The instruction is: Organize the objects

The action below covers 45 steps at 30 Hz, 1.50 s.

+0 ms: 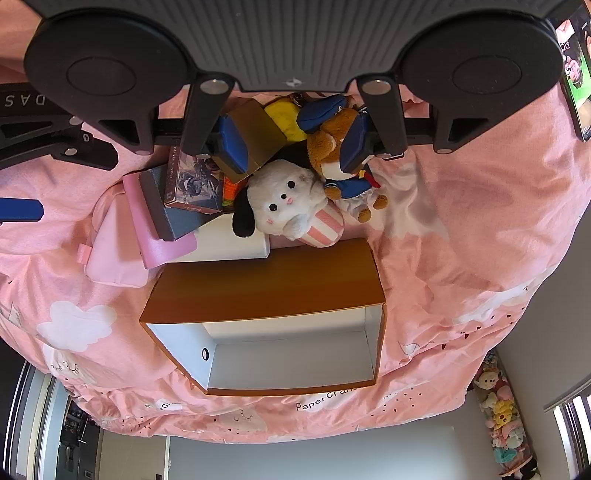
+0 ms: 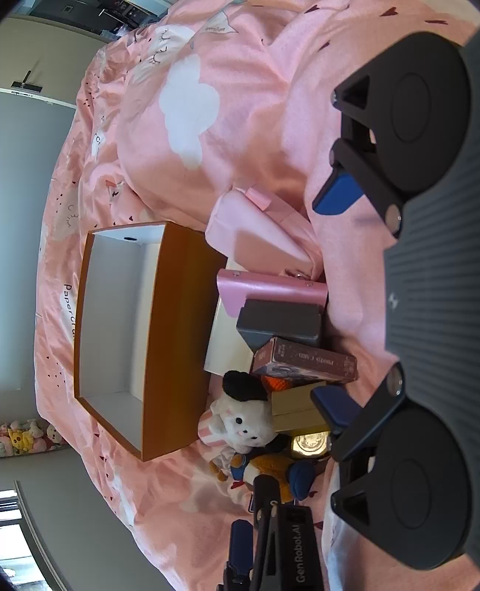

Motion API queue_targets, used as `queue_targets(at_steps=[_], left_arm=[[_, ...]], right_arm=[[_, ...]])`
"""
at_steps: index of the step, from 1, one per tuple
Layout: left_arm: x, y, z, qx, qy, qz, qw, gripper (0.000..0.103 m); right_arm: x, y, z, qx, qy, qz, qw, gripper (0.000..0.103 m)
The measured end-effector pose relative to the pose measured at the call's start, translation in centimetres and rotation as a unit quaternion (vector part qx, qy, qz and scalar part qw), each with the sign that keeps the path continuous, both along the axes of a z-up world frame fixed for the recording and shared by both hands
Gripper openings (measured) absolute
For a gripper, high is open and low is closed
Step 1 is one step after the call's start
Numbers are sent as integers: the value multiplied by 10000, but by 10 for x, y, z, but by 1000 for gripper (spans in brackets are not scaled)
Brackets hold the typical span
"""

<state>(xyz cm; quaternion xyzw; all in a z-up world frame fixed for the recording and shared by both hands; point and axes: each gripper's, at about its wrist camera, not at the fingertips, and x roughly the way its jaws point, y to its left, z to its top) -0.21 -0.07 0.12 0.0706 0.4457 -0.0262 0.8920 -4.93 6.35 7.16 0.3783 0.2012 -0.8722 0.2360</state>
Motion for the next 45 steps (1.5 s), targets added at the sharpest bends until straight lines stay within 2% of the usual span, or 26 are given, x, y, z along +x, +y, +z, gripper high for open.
queue_targets(at_steps=[45], left_arm=[[0, 1, -1, -96, 46, -452, 9989, 68]], right_arm=[[-3, 0, -4, 54, -204, -94, 9997, 99]])
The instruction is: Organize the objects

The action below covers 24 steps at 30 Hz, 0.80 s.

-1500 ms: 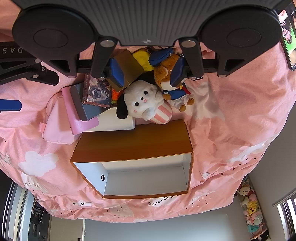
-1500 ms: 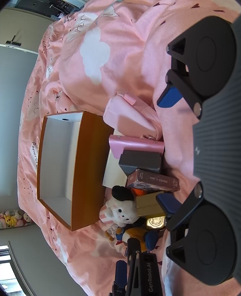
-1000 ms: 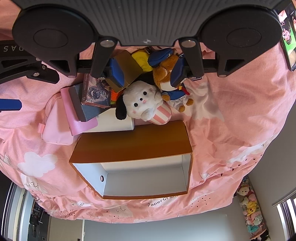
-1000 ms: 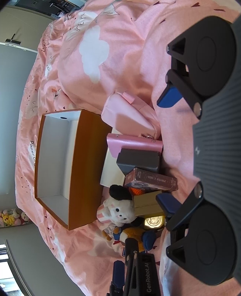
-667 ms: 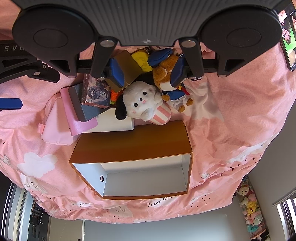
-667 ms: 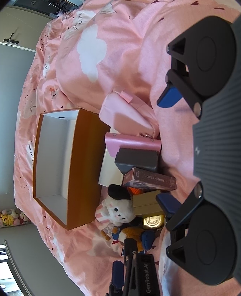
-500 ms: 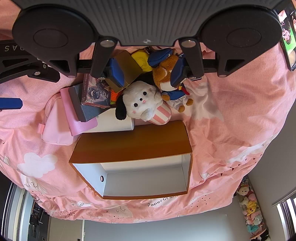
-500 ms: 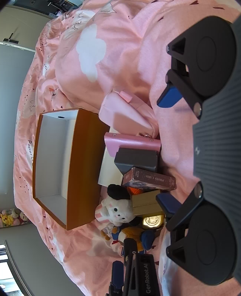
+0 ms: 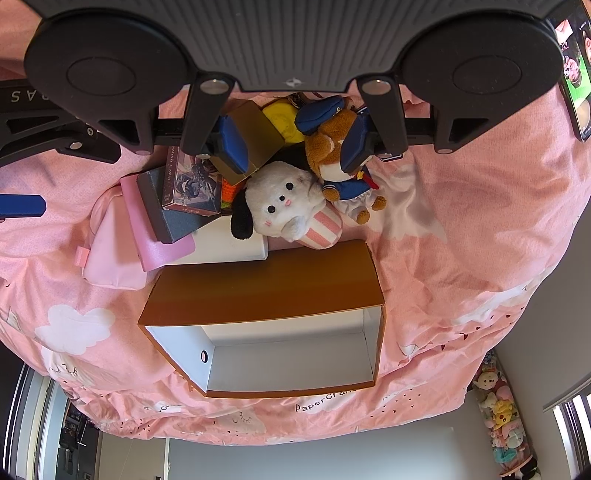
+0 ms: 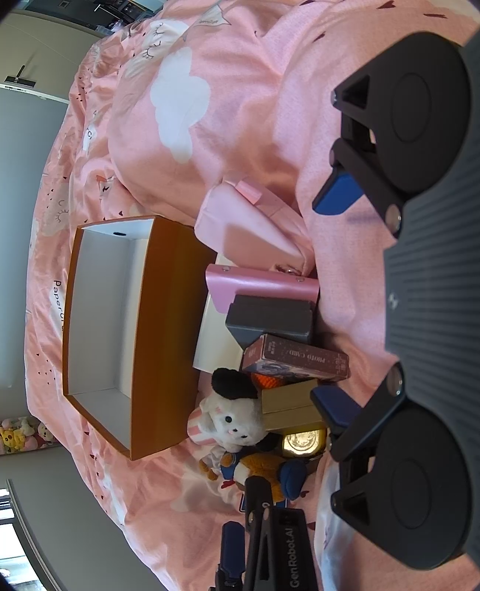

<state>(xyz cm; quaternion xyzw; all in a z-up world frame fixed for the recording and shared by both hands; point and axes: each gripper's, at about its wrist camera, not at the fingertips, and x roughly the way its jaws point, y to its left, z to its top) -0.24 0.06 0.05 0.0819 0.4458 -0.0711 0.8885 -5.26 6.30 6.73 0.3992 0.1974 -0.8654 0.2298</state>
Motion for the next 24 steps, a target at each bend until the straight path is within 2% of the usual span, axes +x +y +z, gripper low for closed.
queue_targets(at_steps=[9, 17, 19, 22, 24], left_arm=[[0, 0, 0, -19, 11, -102, 9999, 68], [7, 9, 2, -300, 100, -205, 9993, 68], [9, 7, 4, -353, 84, -259, 9990, 65], [13, 2, 8, -509, 69, -469, 9976, 57], [18, -4, 11, -609, 83, -605, 9963, 46]], right_arm=[[-1, 0, -2, -8, -56, -15, 10000, 99], [-16, 8, 0, -190, -273, -207, 9992, 97], [-22, 10, 1, -218, -336, -264, 9988, 82], [-35, 14, 1, -240, -462, -388, 9979, 73], [-47, 19, 3, -307, -548, -502, 9968, 66]])
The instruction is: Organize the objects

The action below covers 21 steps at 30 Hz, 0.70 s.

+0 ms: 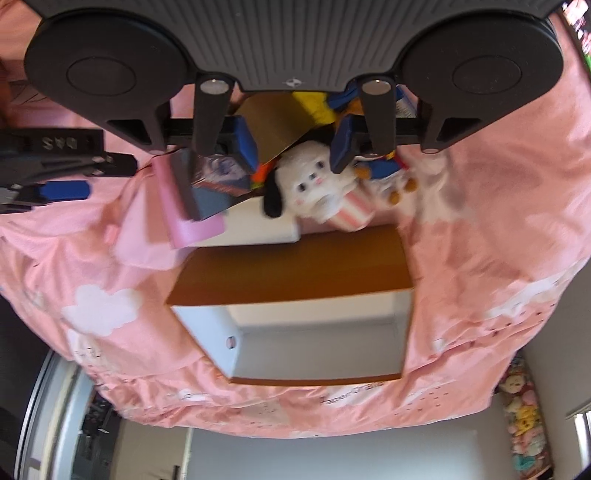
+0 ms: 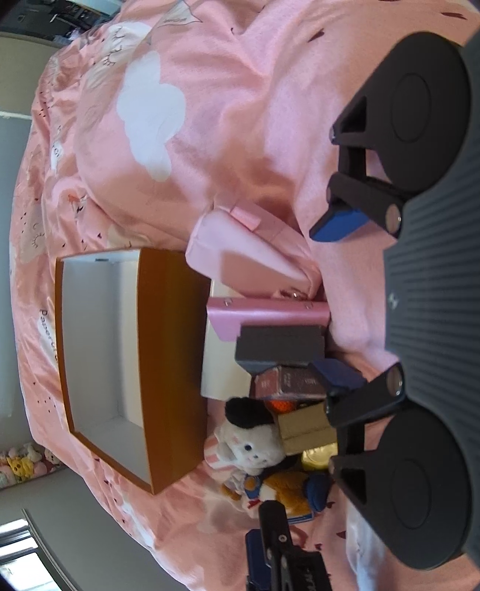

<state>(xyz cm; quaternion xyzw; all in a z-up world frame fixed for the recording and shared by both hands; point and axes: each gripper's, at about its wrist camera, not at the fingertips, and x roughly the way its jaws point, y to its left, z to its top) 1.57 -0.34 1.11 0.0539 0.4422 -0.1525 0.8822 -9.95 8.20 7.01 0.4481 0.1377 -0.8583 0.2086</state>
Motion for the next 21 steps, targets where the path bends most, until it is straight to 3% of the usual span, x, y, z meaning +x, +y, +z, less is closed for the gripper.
queue_targets(at_steps=[1, 6, 12, 14, 17, 21], left_arm=[[3, -4, 2, -38, 7, -88, 10000, 44], [21, -28, 4, -318, 61, -531, 9981, 37], [52, -66, -6, -843, 527, -1014, 9899, 35], [63, -81, -14, -914, 716, -1117, 9869, 35], [76, -102, -25, -828, 897, -1097, 9864, 43], [87, -125, -40, -326, 1028, -942, 9897, 51]], right_arm=[[-7, 3, 1, -42, -34, -100, 9999, 58], [-43, 22, -4, -215, -270, -627, 9974, 53], [-66, 36, -17, -338, -541, -766, 9950, 33], [-71, 39, -20, -407, -574, -765, 9946, 33], [-76, 41, -25, -484, -626, -743, 9941, 33], [-81, 43, -31, -508, -687, -706, 9938, 34]])
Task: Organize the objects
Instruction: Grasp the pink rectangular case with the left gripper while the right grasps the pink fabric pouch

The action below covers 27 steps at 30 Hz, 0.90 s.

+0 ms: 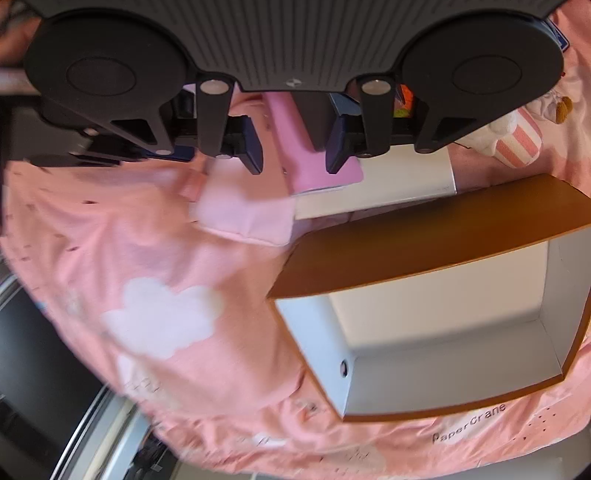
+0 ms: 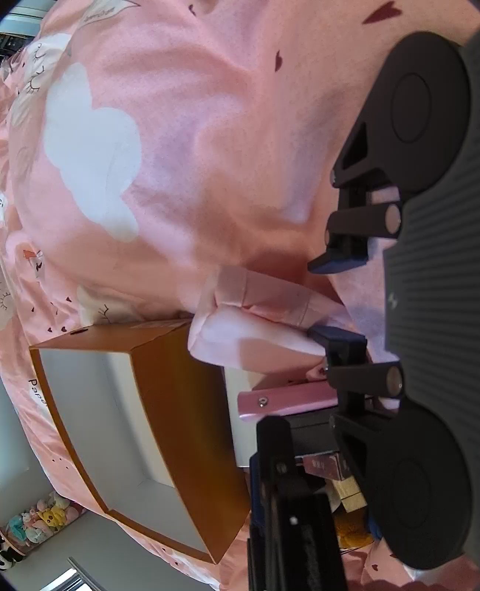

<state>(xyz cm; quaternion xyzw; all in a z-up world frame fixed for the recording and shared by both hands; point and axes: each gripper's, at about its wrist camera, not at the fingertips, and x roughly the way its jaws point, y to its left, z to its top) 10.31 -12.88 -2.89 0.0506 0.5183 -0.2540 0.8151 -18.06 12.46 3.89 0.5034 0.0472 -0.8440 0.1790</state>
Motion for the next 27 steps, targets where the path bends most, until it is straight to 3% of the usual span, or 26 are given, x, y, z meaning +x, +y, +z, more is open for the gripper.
queue_targets(at_steps=[3, 5, 10, 18, 24, 27], left_arm=[[7, -14, -9, 372, 120, 100, 9992, 54], [10, -19, -14, 385, 271, 149, 9988, 56], [18, -25, -29, 832, 484, 447, 9944, 55], [13, 22, -19, 444, 633, 805, 9937, 30], [16, 48, -21, 80, 937, 1136, 9891, 28], [16, 45, -24, -11, 974, 1141, 9887, 28]], right_arm=[[-5, 3, -3, -85, -50, -26, 9999, 43], [-7, 3, -4, -160, -63, 41, 9998, 48], [-6, -4, -8, -172, -27, 304, 9994, 49], [0, -24, -2, -545, 3, 974, 9938, 41], [3, -50, 3, -214, 150, 1445, 9892, 42], [9, -58, 4, -123, 273, 1655, 9858, 51]])
